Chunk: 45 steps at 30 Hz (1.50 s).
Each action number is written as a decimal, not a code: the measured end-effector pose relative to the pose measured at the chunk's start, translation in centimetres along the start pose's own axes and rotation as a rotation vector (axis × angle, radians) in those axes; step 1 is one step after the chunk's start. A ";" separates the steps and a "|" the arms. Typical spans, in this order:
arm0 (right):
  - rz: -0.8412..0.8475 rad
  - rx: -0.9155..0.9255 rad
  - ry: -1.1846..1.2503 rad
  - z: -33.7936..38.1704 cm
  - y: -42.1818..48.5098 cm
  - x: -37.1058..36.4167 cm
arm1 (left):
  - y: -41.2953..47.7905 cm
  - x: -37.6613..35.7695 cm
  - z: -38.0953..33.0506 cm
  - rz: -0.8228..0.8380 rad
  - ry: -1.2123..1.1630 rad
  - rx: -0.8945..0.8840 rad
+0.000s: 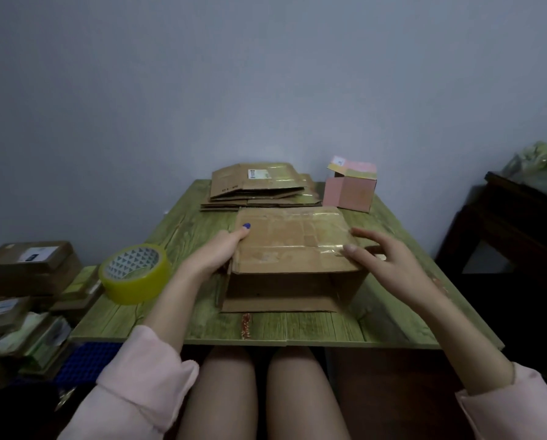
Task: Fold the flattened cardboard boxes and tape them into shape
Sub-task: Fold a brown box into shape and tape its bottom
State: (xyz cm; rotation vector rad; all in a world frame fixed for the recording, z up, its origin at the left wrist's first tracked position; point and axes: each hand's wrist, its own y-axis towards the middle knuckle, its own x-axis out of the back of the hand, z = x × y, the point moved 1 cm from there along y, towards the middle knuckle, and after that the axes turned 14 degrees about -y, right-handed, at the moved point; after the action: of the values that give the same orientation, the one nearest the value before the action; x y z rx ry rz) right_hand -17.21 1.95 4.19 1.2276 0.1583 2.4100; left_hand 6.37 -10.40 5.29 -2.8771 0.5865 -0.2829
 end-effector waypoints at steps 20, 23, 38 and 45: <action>0.364 -0.277 0.396 2.1 5.0 -5.4 | 0.0 4.6 1.8 -0.070 -0.362 0.065; 0.336 -0.348 0.463 1.8 5.4 -4.3 | 0.4 3.7 1.4 -0.004 -0.374 0.043; 0.450 -0.389 0.522 2.8 5.6 -6.3 | 1.0 4.5 2.3 -0.033 -0.325 0.003; 0.377 -0.392 0.641 0.7 6.2 -4.9 | 1.9 2.5 2.6 -0.006 -0.373 -0.086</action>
State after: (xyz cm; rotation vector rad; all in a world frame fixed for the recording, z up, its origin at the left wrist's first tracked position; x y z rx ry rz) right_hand -16.11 -5.74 2.79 0.3047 -0.3754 2.8943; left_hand 8.50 -12.73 2.69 -2.9025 0.5281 0.2808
